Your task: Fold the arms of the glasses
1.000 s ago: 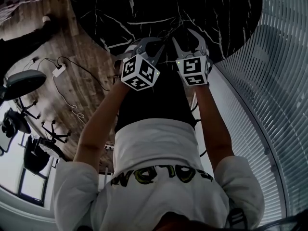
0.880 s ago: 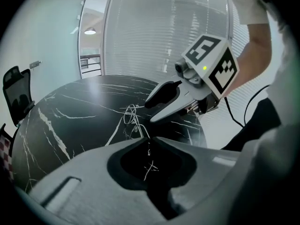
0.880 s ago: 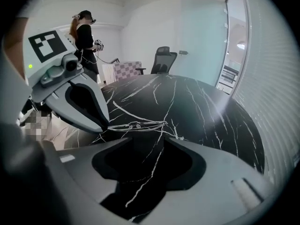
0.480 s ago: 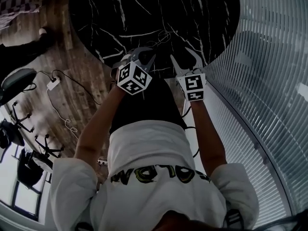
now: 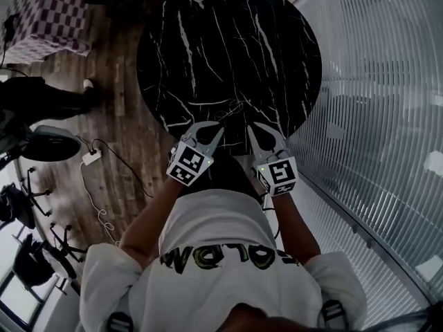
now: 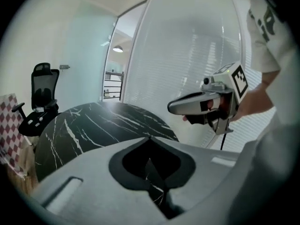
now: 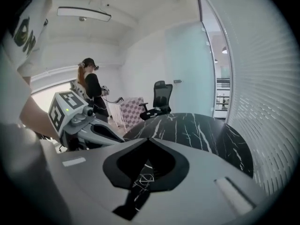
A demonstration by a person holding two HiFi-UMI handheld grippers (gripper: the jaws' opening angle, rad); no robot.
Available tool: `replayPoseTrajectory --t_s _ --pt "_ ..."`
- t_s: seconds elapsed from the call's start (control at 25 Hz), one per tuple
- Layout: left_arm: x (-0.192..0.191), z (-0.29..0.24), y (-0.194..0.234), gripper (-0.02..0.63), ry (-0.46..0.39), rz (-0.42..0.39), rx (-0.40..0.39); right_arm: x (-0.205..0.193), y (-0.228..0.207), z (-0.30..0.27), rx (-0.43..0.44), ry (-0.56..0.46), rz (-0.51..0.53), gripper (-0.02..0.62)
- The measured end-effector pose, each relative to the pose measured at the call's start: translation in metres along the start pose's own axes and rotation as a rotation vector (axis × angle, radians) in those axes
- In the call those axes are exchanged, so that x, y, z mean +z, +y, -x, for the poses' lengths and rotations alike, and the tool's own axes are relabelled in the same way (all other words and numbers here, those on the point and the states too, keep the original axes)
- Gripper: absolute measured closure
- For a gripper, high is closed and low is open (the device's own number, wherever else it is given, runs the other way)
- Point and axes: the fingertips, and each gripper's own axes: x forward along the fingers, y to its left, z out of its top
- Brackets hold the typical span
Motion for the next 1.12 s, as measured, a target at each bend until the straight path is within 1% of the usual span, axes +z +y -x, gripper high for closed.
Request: replayPoseTrajectory --t_s 0.12,0.24,0.36,0.52,0.64,0.84,0.96,1.12 --pt "0.038 0.023 -0.012 0.603 -0.098 0.039 -0.015 0.033 0.017 0.013 0.049 -0.055 -0.03 0.592" --pt "0.079 0.047 -0.02 0.603 -0.199 0.057 -0.007 0.068 0.032 0.028 0.087 -0.113 -0.052 0.592" --pt "0.114 0.074 -0.031 0.603 -0.26 0.088 -0.01 0.1 0.051 0.044 0.14 -0.15 -0.055 0.592" --pt "0.154 0.109 -0.032 0.604 -0.365 0.131 0.05 0.145 0.067 0.064 0.181 -0.226 -0.042 0.594" --pt "0.169 0.127 -0.031 0.604 -0.42 0.145 0.088 0.17 0.074 0.074 0.204 -0.28 -0.031 0.594" --pt "0.182 0.146 -0.031 0.604 -0.476 0.165 0.127 0.196 0.084 0.086 0.21 -0.314 -0.017 0.594" --pt "0.191 0.151 -0.029 0.603 -0.501 0.165 0.128 0.205 0.085 0.093 0.207 -0.333 -0.018 0.594" --pt "0.2 0.15 -0.03 0.604 -0.522 0.139 0.118 0.211 0.09 0.098 0.202 -0.357 -0.006 0.594"
